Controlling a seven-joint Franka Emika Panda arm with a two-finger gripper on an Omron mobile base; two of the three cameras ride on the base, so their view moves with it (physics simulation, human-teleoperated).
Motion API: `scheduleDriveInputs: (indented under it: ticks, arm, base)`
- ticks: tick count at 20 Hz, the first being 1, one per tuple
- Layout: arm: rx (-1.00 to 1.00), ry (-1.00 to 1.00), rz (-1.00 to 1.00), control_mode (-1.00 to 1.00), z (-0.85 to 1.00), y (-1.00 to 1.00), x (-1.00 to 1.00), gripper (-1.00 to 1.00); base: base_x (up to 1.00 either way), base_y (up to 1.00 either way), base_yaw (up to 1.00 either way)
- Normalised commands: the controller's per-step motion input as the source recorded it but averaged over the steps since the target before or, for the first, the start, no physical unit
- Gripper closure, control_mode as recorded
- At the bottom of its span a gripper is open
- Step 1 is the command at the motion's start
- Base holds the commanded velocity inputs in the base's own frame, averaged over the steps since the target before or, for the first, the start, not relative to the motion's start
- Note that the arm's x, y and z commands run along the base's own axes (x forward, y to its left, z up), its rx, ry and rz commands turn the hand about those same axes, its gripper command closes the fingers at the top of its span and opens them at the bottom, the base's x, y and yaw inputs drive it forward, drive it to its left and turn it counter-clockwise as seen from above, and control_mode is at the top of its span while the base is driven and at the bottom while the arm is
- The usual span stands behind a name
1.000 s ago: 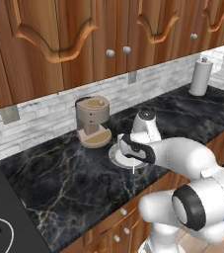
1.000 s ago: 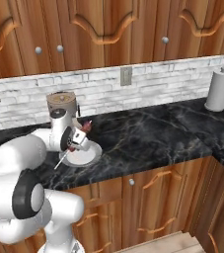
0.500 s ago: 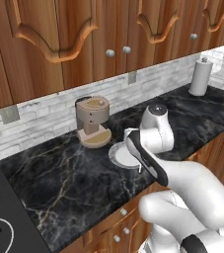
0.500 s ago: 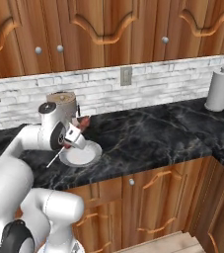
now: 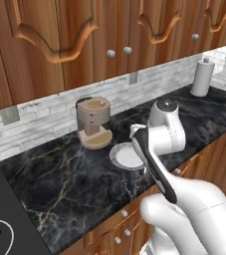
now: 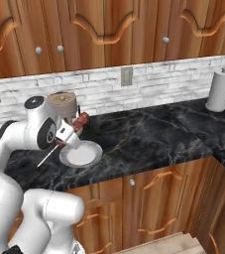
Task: Place the cold items (sweet potato and carrot) from the fridge in one tupperware on the dining counter. Place the warm items (hot dog and kebab skewer) in the stove area in another tupperware.
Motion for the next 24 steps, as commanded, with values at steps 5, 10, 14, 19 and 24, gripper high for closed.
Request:
scheduleDriveInputs:
  ticks: [5, 10, 14, 19, 24]
  arm:
    - [0.01, -0.05, -0.07, -1.00, 0.31, -0.04, -0.47, 1.00]
    - [0.00, -0.05, -0.04, 1.00, 0.14, -0.03, -0.38, 1.00]
    - [0.00, 0.00, 0.00, 1.00, 0.00, 0.00, 0.00, 1.00]
    - [0.00, 0.00, 0.00, 1.00, 0.00, 0.00, 0.00, 1.00]
    - [0.00, 0.00, 0.00, 1.00, 0.00, 0.00, 0.00, 1.00]
  base:
    - [0.00, 0.00, 0.00]
    - [-0.15, 0.00, 0.00]
    - [-0.84, 0.00, -0.01]
    - [-0.77, 0.00, -0.22]
    - [-0.49, 0.10, -0.59]
